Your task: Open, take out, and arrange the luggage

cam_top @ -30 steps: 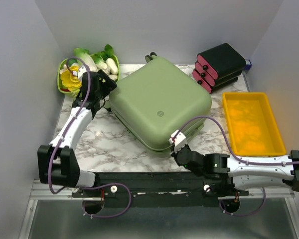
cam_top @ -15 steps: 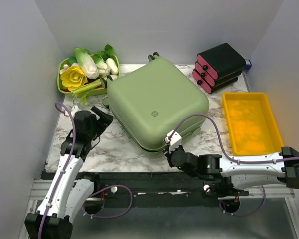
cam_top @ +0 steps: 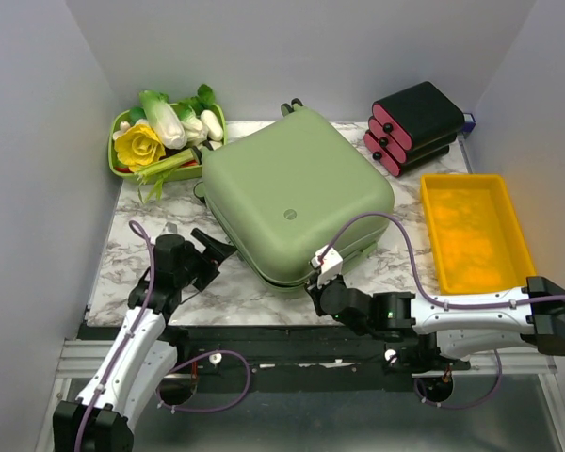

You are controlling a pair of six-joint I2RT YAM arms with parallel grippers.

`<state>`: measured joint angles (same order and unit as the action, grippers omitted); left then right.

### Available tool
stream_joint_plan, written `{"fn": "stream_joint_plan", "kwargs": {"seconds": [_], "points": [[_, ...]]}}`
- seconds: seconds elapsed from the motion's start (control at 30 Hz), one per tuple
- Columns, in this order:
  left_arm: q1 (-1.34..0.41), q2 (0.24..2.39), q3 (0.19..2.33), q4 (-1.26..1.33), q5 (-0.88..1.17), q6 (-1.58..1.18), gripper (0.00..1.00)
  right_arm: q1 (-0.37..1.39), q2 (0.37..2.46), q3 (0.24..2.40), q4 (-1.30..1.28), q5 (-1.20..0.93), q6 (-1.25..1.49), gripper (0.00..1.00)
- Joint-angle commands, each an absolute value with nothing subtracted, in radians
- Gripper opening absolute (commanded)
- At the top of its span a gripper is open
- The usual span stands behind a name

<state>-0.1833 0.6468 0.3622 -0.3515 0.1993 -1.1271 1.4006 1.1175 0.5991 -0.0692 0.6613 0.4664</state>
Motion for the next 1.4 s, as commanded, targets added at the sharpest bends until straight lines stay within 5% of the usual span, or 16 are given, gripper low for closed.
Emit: {"fn": "stream_joint_plan", "kwargs": {"seconds": [0.0,0.5,0.7,0.83,0.9,1.37], "points": [[-0.219,0.667,0.368,-0.252,0.229,-1.172,0.99,1.402,1.146,0.632,0.071,0.652,0.515,0.01],[-0.42,0.874,0.448,-0.333,-0.044,-1.21,0.95,1.405,1.147,0.621,0.081,0.649,0.526,0.01],[-0.449,0.98,0.472,-0.356,-0.107,-1.229,0.63,1.405,1.144,0.612,0.084,0.661,0.529,0.01],[-0.449,1.028,0.492,-0.368,-0.13,-1.218,0.11,1.405,1.118,0.597,0.054,0.715,0.543,0.01],[-0.449,1.041,0.511,-0.399,-0.144,-1.215,0.0,1.404,1.089,0.583,0.025,0.758,0.545,0.01],[-0.414,1.039,0.563,-0.497,-0.236,-1.126,0.0,1.113,0.873,0.465,-0.142,0.879,0.454,0.01]]}}
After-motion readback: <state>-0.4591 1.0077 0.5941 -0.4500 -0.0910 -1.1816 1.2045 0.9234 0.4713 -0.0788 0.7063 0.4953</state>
